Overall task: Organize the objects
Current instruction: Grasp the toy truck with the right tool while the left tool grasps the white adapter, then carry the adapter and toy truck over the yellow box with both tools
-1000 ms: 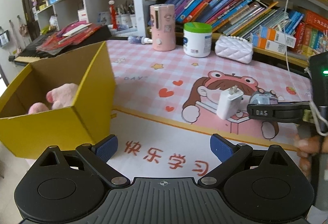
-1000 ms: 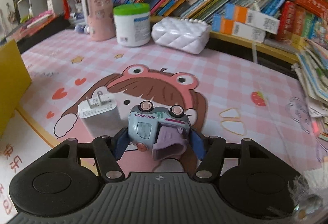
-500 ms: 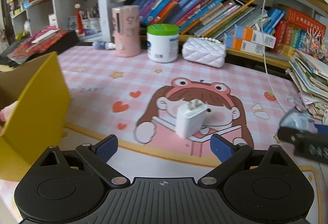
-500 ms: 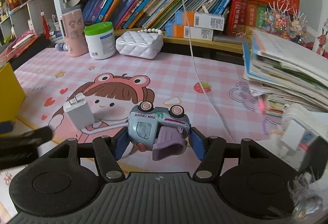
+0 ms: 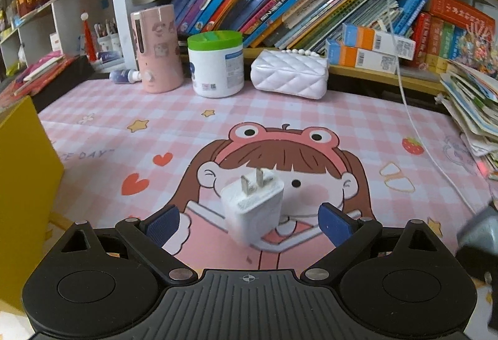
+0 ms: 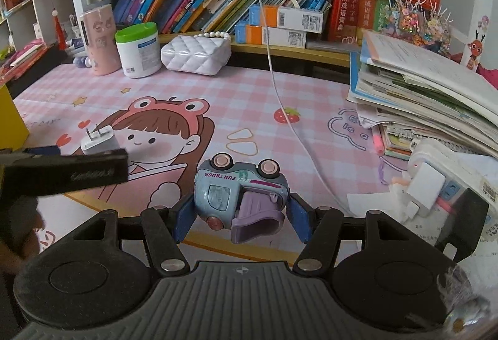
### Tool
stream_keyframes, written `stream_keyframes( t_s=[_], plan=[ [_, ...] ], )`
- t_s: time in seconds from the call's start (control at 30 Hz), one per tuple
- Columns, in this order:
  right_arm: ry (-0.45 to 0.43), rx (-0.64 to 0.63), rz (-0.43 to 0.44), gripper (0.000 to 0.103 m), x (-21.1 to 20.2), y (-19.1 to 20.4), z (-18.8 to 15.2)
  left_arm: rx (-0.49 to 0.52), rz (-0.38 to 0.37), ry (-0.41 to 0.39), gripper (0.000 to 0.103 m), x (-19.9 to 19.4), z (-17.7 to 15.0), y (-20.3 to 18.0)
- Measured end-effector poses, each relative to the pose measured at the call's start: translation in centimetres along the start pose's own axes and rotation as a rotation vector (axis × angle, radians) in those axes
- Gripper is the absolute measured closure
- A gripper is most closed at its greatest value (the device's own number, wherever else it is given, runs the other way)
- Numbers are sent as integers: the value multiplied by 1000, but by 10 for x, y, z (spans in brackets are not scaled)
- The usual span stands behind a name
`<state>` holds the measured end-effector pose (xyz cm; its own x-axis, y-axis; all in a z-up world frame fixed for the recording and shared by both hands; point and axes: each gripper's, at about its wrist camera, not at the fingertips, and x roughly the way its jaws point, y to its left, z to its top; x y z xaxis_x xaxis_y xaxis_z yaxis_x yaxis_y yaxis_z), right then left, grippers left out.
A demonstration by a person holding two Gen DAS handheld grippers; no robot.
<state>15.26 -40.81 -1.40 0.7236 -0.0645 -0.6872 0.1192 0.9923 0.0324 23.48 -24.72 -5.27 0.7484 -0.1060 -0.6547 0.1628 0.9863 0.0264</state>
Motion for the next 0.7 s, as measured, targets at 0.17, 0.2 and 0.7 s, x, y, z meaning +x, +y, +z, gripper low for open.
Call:
stream_keyframes(
  t_s=[0.17, 0.2, 0.7],
  plan=[
    [6, -8, 4, 43, 2, 2, 1, 2, 42, 39, 32, 22, 0, -6],
    [7, -9, 5, 43, 2, 2, 1, 10, 47, 44, 34, 25, 0, -7],
    [8, -33, 18, 43, -5, 17, -2, 17, 3, 41, 60, 3, -3, 13]
  ],
)
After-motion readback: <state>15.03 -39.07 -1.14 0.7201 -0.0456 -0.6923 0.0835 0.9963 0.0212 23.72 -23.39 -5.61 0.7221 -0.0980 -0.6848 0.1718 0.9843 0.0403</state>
